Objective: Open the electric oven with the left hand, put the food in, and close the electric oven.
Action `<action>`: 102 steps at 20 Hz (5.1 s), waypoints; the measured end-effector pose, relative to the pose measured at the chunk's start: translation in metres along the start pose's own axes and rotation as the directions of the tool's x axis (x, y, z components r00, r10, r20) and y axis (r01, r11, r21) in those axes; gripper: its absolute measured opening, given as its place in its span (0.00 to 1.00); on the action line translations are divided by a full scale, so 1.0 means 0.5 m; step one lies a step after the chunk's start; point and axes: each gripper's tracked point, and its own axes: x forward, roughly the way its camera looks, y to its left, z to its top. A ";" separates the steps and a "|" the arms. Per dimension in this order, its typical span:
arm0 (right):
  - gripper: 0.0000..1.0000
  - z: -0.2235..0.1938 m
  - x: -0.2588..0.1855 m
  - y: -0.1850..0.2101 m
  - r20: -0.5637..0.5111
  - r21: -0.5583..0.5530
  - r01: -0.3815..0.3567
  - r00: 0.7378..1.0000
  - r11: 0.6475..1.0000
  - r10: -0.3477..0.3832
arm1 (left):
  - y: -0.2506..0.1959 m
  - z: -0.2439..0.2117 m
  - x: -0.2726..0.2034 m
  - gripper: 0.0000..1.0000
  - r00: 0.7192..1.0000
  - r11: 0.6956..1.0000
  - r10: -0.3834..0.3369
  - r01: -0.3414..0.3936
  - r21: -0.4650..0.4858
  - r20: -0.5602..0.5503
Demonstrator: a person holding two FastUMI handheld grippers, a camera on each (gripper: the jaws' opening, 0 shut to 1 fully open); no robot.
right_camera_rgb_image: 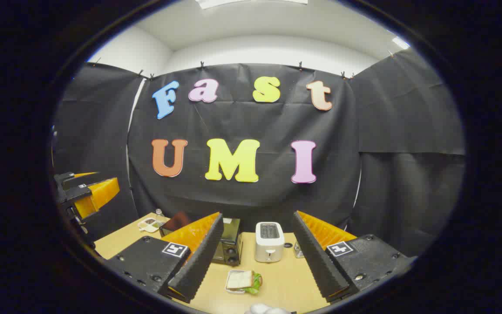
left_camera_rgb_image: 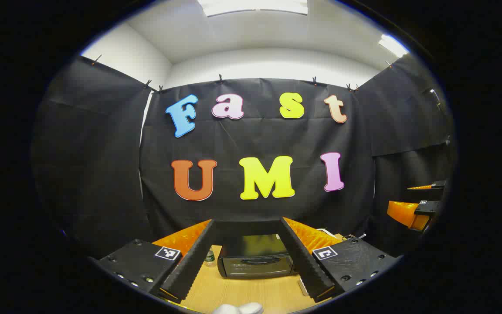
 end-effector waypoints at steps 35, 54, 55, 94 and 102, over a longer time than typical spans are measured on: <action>0.95 -0.078 0.039 -0.205 -0.118 -0.088 0.230 0.964 0.969 -0.239 | -0.112 -0.494 0.367 0.96 0.923 0.999 -0.031 0.014 -0.048 -0.383; 1.00 -0.143 0.006 -0.182 -0.187 -0.078 0.190 0.961 0.979 -0.201 | -0.103 -0.592 0.272 0.99 0.881 1.000 -0.020 0.017 -0.012 -0.472; 1.00 -0.147 0.002 -0.179 -0.189 -0.078 0.185 0.962 0.980 -0.197 | -0.105 -0.597 0.261 0.99 0.879 1.000 -0.021 0.018 -0.012 -0.477; 1.00 -0.295 -0.017 -0.171 -0.333 -0.033 0.108 0.936 0.994 -0.113 | -0.089 -0.732 0.024 0.96 0.764 1.000 -0.002 -0.014 -0.020 -0.645; 1.00 -0.478 0.060 -0.116 -0.432 0.103 0.017 0.901 0.995 0.029 | -0.030 -0.455 -0.025 0.95 0.884 0.999 -0.009 -0.016 -0.051 -0.467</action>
